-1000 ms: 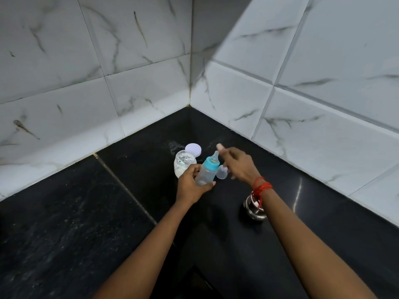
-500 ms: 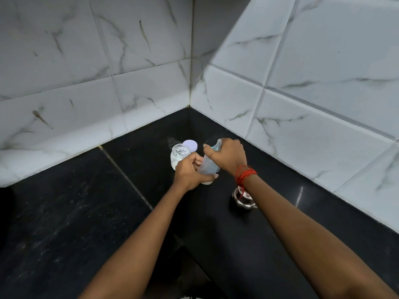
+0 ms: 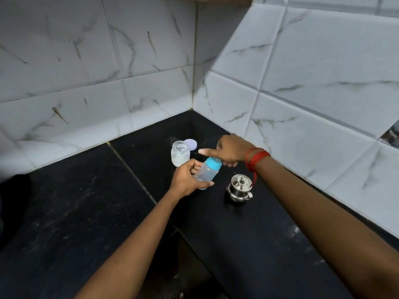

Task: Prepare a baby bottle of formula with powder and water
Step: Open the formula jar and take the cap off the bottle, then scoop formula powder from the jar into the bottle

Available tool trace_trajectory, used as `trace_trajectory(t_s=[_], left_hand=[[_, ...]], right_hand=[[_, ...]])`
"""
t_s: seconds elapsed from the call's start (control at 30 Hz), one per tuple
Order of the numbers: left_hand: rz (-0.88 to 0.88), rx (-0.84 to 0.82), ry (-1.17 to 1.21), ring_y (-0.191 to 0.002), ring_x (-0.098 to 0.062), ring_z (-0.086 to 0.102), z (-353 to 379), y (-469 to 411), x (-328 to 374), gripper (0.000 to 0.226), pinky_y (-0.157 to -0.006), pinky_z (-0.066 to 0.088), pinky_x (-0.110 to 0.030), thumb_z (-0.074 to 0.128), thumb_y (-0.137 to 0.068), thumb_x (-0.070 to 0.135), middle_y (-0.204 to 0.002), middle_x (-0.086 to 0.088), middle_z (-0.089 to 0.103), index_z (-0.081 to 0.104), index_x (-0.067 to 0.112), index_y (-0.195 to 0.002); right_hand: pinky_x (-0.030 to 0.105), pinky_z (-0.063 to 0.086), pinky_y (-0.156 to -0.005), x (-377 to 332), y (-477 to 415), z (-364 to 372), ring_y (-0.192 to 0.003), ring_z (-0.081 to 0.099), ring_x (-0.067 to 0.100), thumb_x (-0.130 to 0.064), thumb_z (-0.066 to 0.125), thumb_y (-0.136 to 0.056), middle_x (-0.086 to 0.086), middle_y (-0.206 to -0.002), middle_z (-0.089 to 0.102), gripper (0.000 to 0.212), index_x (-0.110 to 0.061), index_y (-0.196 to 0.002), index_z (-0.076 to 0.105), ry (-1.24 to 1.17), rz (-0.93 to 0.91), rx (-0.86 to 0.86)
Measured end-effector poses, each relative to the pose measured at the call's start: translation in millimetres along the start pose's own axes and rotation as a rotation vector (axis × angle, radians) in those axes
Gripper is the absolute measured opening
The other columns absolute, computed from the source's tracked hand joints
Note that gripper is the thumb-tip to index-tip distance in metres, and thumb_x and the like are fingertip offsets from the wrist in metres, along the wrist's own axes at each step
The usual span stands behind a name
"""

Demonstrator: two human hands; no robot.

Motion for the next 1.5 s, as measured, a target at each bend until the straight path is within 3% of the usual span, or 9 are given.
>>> trace_trajectory(t_s=[0.07,0.13,0.2,0.27,0.33,0.47,0.67,1.0,1.5], left_hand=[[0.006,0.029,-0.014,-0.09,-0.009,0.067,2,3,2,0.057,-0.08,0.059,-0.024,0.102,-0.053,0.029,-0.097,0.01,0.07,0.066,0.024,-0.097],[-0.007,0.036,-0.033,-0.092,-0.007,0.066,2,5,1,0.057,-0.08,0.058,-0.023,0.102,-0.054,0.029,-0.098,0.012,0.07,0.066,0.025,-0.098],[-0.019,0.04,-0.034,-0.094,-0.006,0.066,2,7,-2,0.058,-0.08,0.057,-0.022,0.102,-0.056,0.028,-0.1,0.012,0.069,0.067,0.023,-0.102],[-0.021,0.059,-0.022,-0.092,-0.007,0.066,2,8,-7,0.058,-0.081,0.058,-0.023,0.102,-0.055,0.028,-0.099,0.011,0.069,0.067,0.022,-0.102],[-0.013,0.078,-0.015,-0.085,-0.007,0.066,3,7,-12,0.057,-0.079,0.058,-0.024,0.102,-0.053,0.029,-0.093,0.01,0.07,0.066,0.024,-0.097],[-0.016,0.071,0.009,-0.085,-0.003,0.064,6,1,-16,0.057,-0.078,0.056,-0.021,0.102,-0.056,0.028,-0.094,0.014,0.068,0.064,0.027,-0.098],[-0.097,0.049,0.035,-0.099,-0.005,0.066,14,-21,-48,0.061,-0.082,0.052,-0.014,0.101,-0.057,0.029,-0.103,0.013,0.069,0.065,0.024,-0.106],[-0.09,-0.02,0.056,-0.099,0.005,0.068,31,-67,-107,0.061,-0.084,0.052,-0.01,0.1,-0.059,0.012,-0.109,0.006,0.073,0.065,0.013,-0.109],[-0.063,-0.097,-0.067,-0.113,0.0,0.061,29,-94,-155,0.078,-0.1,0.046,-0.017,0.102,-0.054,0.026,-0.121,0.008,0.067,0.067,0.019,-0.123]], right_hand=[[0.033,0.062,-0.057,-3,0,10,-0.056,0.073,0.027,-0.072,0.059,-0.081,0.009,-0.06,0.073,0.073,-0.001,-0.075,0.071,0.039,0.0,-0.02],[0.032,0.06,-0.065,-2,0,11,-0.074,0.073,0.029,-0.045,0.072,-0.084,0.008,-0.079,0.075,0.041,-0.005,-0.093,0.071,0.038,-0.041,-0.033],[0.026,0.05,-0.077,-5,1,11,-0.094,0.064,0.02,-0.028,0.08,-0.078,0.0,-0.106,0.065,0.046,-0.018,-0.12,0.063,0.068,-0.116,-0.087],[0.027,0.048,-0.083,-5,2,14,-0.098,0.061,0.018,-0.039,0.079,-0.077,-0.003,-0.111,0.057,0.062,-0.024,-0.132,0.053,0.086,-0.105,-0.078],[0.031,0.057,-0.076,-1,0,18,-0.081,0.069,0.017,-0.056,0.073,-0.079,-0.003,-0.094,0.067,0.056,-0.017,-0.117,0.06,0.07,-0.036,-0.034],[0.028,0.061,-0.06,6,-12,22,-0.054,0.068,0.015,-0.047,0.074,-0.083,0.006,-0.07,0.073,0.038,-0.011,-0.093,0.065,-0.042,-0.042,-0.001],[0.03,0.057,-0.069,33,-43,7,-0.072,0.065,0.014,-0.044,0.081,-0.075,0.001,-0.095,0.068,0.047,-0.018,-0.109,0.063,-0.189,-0.038,0.21],[0.032,0.055,-0.087,60,-133,41,-0.099,0.065,0.022,-0.015,0.084,-0.074,0.008,-0.114,0.068,0.045,-0.012,-0.115,0.065,-0.093,-0.013,0.154],[0.039,0.049,-0.094,66,-220,121,-0.118,0.051,0.028,-0.037,0.072,-0.084,0.013,-0.118,0.063,0.049,-0.018,-0.129,0.059,0.219,0.006,-0.009]])
Point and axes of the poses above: each hand's wrist, its own y-axis away from the middle knuckle, its own z-axis out of the palm, x = y × z, the point moved 4 cm from there along -y, towards the middle knuckle
